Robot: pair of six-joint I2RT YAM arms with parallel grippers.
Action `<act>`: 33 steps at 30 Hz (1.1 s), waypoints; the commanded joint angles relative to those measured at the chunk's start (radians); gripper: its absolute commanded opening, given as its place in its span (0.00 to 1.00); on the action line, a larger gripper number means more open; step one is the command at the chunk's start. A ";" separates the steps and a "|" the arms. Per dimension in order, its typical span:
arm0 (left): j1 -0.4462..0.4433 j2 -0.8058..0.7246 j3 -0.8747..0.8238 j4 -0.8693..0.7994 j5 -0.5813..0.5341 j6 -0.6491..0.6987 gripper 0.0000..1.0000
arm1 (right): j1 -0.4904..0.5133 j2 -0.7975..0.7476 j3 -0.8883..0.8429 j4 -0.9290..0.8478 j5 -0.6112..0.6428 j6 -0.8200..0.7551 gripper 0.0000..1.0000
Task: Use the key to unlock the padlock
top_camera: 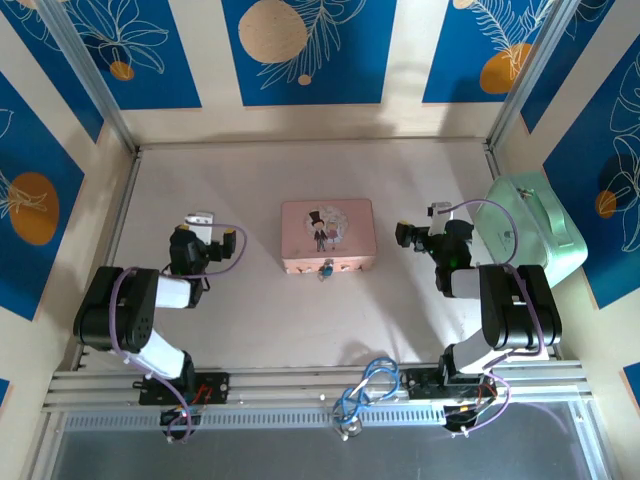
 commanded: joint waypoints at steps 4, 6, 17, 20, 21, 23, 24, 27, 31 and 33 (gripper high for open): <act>-0.002 0.003 0.011 0.016 0.002 0.002 1.00 | 0.007 -0.002 0.013 0.004 0.008 -0.020 0.99; -0.001 0.002 0.010 0.018 0.002 0.000 1.00 | 0.007 -0.002 0.013 0.005 0.008 -0.020 0.99; 0.000 0.003 0.013 0.013 0.003 -0.001 1.00 | 0.006 -0.002 0.013 0.005 0.005 -0.018 0.99; -0.001 0.002 0.013 0.013 0.003 -0.001 1.00 | 0.006 -0.003 0.013 0.005 0.004 -0.018 0.99; 0.000 0.003 0.013 0.013 0.003 -0.001 1.00 | 0.006 -0.003 0.014 0.004 0.004 -0.018 0.99; 0.001 0.003 0.013 0.013 0.003 -0.001 1.00 | 0.005 -0.003 0.013 0.003 0.005 -0.018 0.99; 0.001 0.003 0.013 0.012 0.003 -0.001 1.00 | 0.005 -0.003 0.014 0.004 0.005 -0.018 0.99; 0.002 0.002 0.013 0.012 0.006 -0.002 1.00 | 0.006 -0.003 0.012 0.008 0.008 -0.021 0.99; 0.004 -0.157 0.167 -0.409 -0.186 -0.070 1.00 | 0.073 -0.192 0.237 -0.505 0.239 0.038 0.99; 0.011 -0.254 0.332 -0.693 -0.312 -0.198 0.99 | 0.091 -0.287 0.450 -0.911 0.301 0.247 0.99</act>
